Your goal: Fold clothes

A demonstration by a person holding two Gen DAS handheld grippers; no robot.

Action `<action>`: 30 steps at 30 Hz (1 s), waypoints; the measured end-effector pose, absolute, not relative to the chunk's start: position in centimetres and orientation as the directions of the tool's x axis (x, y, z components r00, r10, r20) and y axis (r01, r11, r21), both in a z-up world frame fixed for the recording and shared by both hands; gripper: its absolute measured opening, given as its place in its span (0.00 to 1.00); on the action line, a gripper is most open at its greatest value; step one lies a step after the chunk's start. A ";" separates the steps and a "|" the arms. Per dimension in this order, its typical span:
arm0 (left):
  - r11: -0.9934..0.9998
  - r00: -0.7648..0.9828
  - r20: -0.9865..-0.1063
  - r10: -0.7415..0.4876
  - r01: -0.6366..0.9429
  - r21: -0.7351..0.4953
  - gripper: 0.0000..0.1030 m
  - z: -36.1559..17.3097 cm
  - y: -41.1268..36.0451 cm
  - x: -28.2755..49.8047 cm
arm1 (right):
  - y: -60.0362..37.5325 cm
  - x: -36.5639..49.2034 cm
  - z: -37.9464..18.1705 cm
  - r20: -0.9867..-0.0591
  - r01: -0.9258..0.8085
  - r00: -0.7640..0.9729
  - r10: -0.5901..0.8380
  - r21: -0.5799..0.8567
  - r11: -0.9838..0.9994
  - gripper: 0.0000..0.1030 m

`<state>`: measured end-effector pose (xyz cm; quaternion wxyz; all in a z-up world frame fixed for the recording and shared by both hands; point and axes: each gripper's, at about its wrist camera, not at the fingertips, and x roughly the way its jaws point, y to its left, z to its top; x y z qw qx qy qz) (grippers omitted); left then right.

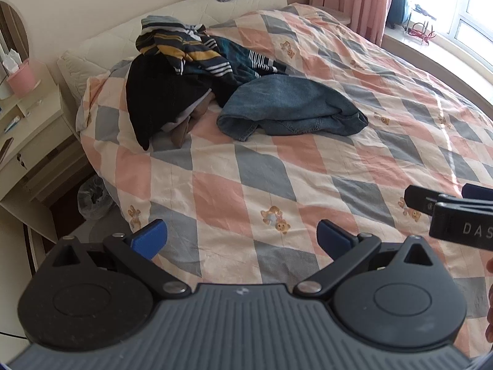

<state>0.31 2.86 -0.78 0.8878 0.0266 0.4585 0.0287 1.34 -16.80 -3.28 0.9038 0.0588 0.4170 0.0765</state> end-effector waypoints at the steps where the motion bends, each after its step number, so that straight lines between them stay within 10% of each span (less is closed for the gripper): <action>1: 0.997 0.576 -0.814 0.073 -0.027 0.071 0.99 -0.9 3.0 0.3 | -16.6 1.4 -3.3 -0.745 -0.093 0.639 0.189 0.169 0.981 1.00; 30: 0.983 0.557 -0.830 -0.032 0.166 0.073 0.99 -2.9 6.6 13.1 | -12.8 10.8 -6.0 -0.801 0.070 0.593 0.082 0.153 0.986 1.00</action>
